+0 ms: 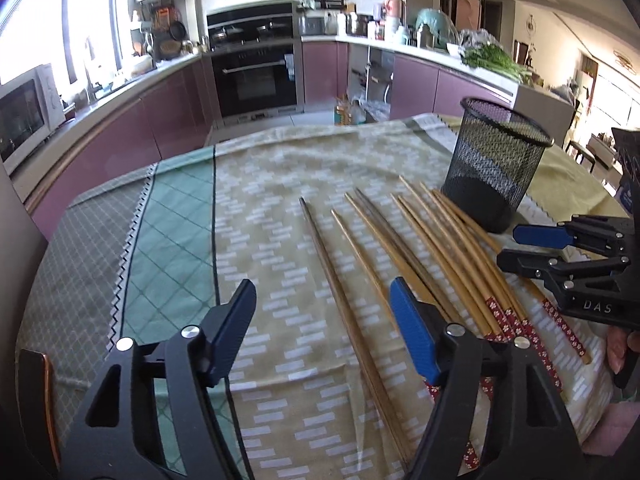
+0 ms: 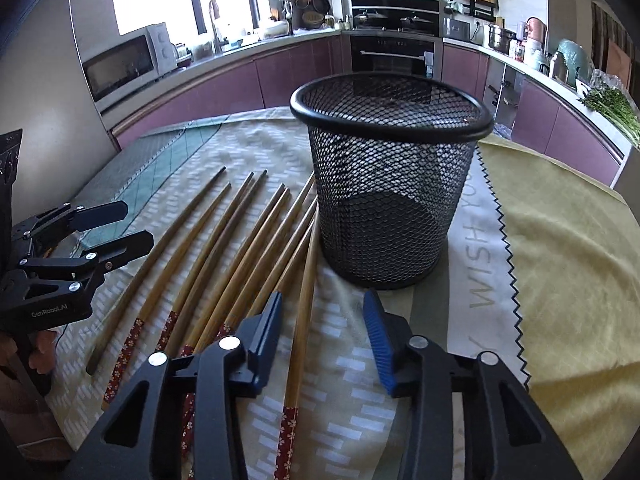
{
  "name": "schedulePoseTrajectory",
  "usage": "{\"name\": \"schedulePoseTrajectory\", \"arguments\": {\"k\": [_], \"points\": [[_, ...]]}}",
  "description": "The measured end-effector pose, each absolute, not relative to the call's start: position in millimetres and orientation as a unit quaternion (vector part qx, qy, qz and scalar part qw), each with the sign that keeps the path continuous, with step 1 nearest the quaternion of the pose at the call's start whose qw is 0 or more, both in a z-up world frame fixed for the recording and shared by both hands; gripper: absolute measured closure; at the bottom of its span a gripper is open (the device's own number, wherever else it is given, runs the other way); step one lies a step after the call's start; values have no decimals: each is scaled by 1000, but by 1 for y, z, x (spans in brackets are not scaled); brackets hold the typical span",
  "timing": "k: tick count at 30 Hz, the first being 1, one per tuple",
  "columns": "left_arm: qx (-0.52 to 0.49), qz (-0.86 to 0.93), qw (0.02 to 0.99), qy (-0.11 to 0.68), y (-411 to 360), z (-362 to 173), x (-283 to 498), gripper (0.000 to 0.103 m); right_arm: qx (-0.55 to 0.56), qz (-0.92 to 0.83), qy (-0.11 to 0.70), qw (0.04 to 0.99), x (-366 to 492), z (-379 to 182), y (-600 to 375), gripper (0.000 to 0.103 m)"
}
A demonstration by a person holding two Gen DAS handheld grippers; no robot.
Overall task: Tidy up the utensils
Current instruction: 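Close the left tool on a wooden chopstick while the right tool grasps another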
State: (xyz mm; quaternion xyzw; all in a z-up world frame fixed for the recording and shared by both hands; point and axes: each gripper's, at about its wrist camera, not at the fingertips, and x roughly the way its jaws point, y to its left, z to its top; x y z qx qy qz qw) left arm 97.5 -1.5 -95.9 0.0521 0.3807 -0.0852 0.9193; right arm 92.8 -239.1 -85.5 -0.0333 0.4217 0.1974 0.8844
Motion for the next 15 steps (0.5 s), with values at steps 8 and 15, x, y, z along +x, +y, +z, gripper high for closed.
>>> {"name": "schedulePoseTrajectory", "arguments": {"k": [8, 15], "points": [[44, -103, 896, 430, -7, -113, 117, 59, -34, 200, 431, 880, 104, -88, -239, 83], [34, -108, 895, 432, -10, -113, 123, 79, -27, 209, 434, 876, 109, -89, -237, 97]]}}
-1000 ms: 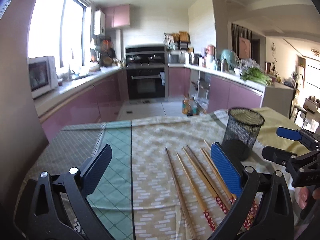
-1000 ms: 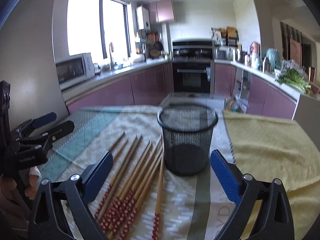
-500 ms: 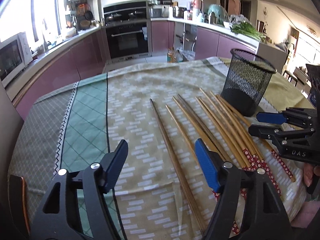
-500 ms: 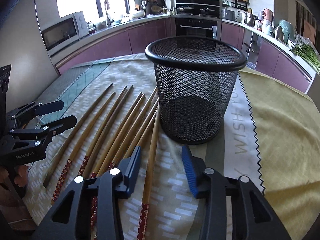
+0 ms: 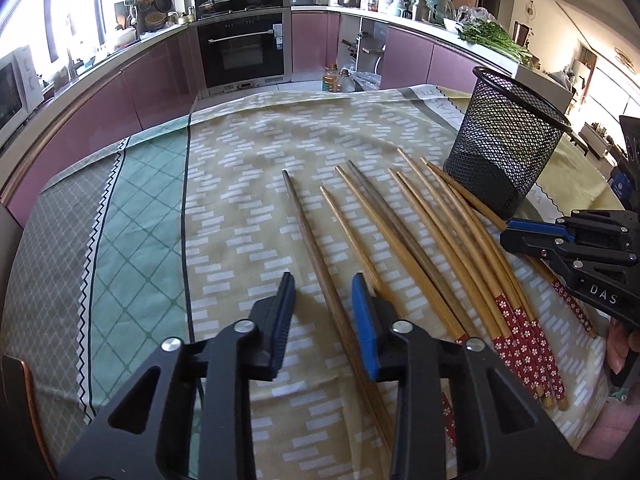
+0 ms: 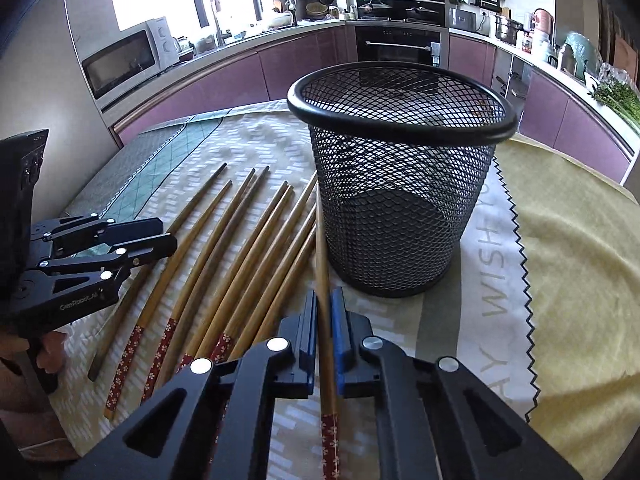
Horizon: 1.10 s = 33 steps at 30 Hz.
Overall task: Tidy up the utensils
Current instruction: 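Close the left tool on a wooden chopstick while the right tool grasps another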
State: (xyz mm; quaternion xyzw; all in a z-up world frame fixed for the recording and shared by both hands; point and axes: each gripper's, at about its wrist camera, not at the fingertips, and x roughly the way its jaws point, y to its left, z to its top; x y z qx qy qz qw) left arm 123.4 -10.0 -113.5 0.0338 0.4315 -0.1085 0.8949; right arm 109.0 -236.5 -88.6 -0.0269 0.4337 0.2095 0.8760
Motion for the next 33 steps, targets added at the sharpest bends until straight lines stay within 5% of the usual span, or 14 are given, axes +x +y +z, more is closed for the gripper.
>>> {"name": "schedulePoseTrajectory", "arguments": {"k": [3, 11, 25, 29, 33], "points": [[19, -113, 894, 432, -8, -112, 123, 91, -18, 218, 433, 875, 107, -87, -239, 97], [7, -115, 896, 428, -3, -108, 118, 95, -15, 235, 420, 877, 99, -79, -241, 97], [24, -111, 895, 432, -3, -109, 114, 95, -4, 252, 402, 880, 89, -69, -243, 97], [34, -110, 893, 435, -6, -110, 118, 83, -3, 259, 394, 882, 87, -64, -246, 97], [43, -108, 893, 434, -9, -110, 124, 86, -4, 263, 385, 885, 85, -56, -247, 97]]}}
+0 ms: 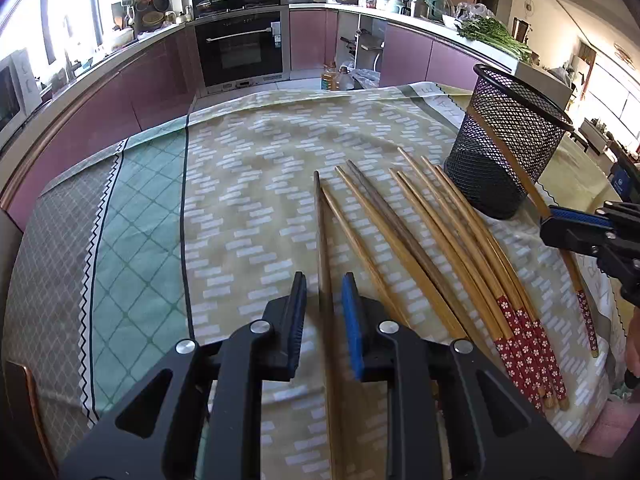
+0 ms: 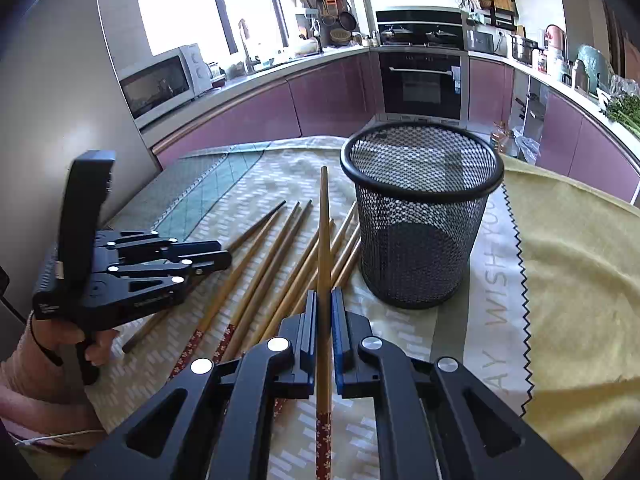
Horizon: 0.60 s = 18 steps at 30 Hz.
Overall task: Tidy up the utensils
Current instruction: 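Close the left tool on a wooden chopstick while the right tool grasps another, then lift the chopsticks upright and drop them into the black mesh cup with both tools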
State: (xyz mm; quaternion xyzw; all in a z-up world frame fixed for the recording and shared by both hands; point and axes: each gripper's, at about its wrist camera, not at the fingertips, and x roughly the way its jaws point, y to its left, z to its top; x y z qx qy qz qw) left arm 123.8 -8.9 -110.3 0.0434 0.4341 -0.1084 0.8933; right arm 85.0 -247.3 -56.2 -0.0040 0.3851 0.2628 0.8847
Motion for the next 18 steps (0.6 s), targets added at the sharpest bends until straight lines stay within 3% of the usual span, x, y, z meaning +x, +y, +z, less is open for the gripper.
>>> {"name": "schedulePoseTrajectory", "arguments": {"k": [2, 10, 18], "points": [[44, -107, 894, 434, -10, -110, 126, 95, -4, 265, 378, 887, 84, -51, -249, 97], [21, -128, 900, 416, -8, -89, 116, 95, 4, 270, 337, 902, 79, -23, -262, 97], [-20, -204, 918, 339, -4, -14, 89, 95, 19, 271, 276, 922, 80, 17, -282, 97]]}}
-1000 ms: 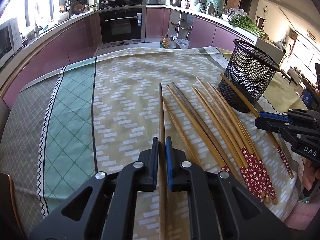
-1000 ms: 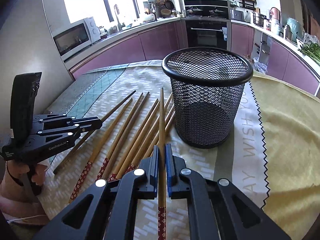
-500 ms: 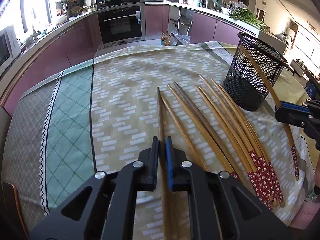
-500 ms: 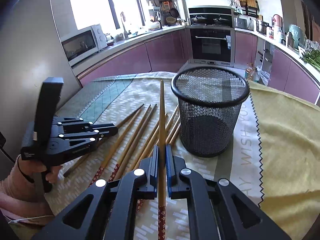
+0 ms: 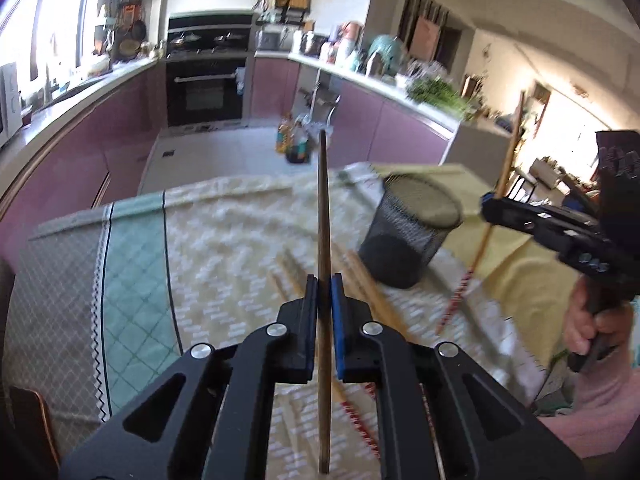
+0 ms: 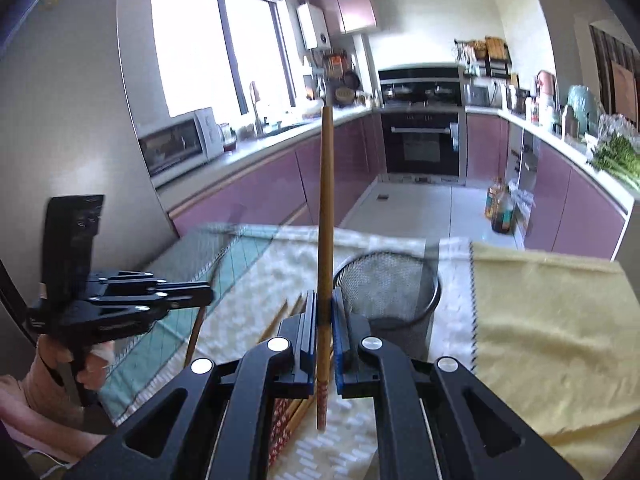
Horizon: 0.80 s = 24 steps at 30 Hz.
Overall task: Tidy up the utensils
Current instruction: 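Lift the chopsticks upright and drop them into the black mesh cup with both tools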
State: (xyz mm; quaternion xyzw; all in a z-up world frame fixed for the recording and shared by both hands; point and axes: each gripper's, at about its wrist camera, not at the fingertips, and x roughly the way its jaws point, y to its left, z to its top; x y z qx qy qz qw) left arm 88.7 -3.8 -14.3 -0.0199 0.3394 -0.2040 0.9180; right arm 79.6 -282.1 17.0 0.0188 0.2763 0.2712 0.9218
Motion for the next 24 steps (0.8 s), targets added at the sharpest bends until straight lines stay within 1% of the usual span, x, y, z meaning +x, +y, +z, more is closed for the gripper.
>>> {"name": "schedulePoseTrajectory", "arguments": {"k": [6, 14, 20, 24], "points": [[-45, -249, 929, 270, -5, 44, 73, 96, 26, 282, 242, 928, 87, 42, -292, 97], [-67, -287, 934, 201, -27, 104, 85, 96, 33, 284, 210, 935, 103, 71, -304, 97], [-64, -305, 933, 182, -56, 123, 104, 96, 36, 262, 188, 946, 118, 84, -315, 97], [-54, -304, 931, 193, -77, 116, 121, 96, 35, 247, 193, 949, 132, 79, -315, 97]]}}
